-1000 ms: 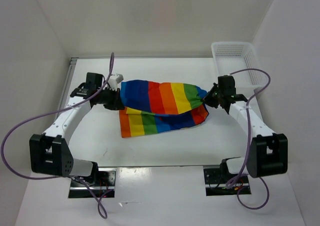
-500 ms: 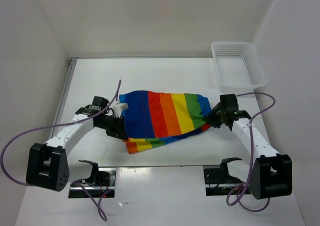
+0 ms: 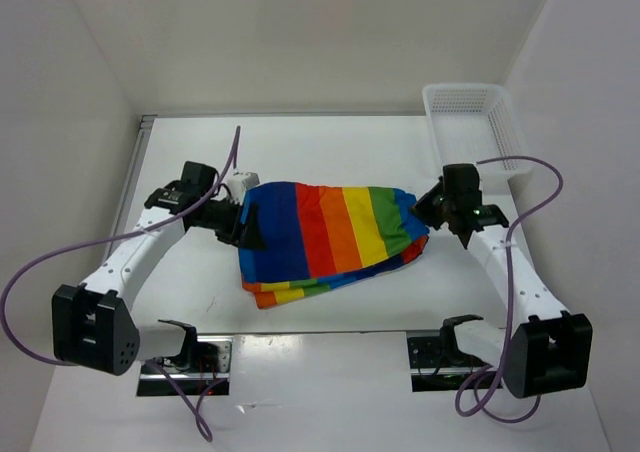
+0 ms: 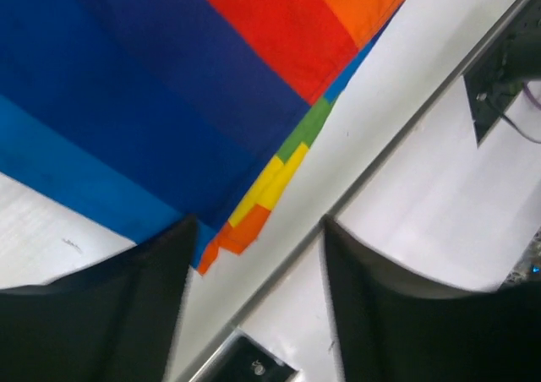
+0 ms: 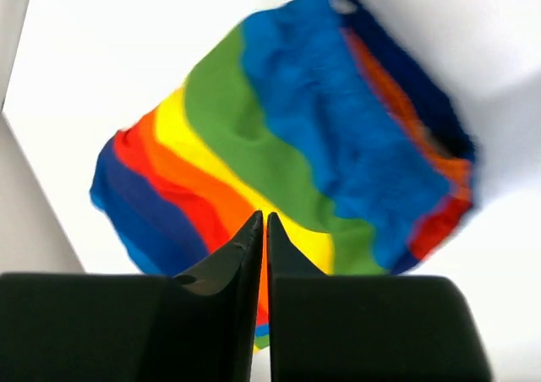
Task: Fold and stack the shorts
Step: Fold the shorts
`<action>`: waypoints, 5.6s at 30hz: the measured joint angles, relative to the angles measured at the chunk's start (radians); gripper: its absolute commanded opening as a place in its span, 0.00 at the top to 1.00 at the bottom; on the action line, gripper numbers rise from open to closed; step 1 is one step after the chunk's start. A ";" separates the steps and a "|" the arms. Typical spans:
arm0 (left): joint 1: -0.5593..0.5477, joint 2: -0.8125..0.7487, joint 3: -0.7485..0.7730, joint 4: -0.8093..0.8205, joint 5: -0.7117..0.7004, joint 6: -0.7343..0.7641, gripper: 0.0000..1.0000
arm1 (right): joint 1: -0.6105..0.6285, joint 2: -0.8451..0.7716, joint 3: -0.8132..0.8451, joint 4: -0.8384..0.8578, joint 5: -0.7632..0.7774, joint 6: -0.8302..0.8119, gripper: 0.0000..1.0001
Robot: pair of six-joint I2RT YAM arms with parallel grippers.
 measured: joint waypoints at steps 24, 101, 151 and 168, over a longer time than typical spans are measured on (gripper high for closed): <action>-0.006 0.545 0.071 0.309 -0.079 -0.006 0.57 | 0.064 0.386 -0.146 0.174 -0.009 0.042 0.98; -0.150 0.476 0.276 0.359 -0.162 0.001 0.44 | 0.057 0.286 0.146 0.130 -0.052 -0.217 1.00; 0.000 0.272 -0.012 0.366 -0.204 0.001 0.53 | 0.511 0.779 0.932 -0.125 0.023 -0.327 1.00; 0.026 0.400 -0.108 0.417 -0.206 -0.006 0.97 | 0.521 0.802 0.975 -0.131 -0.001 -0.343 1.00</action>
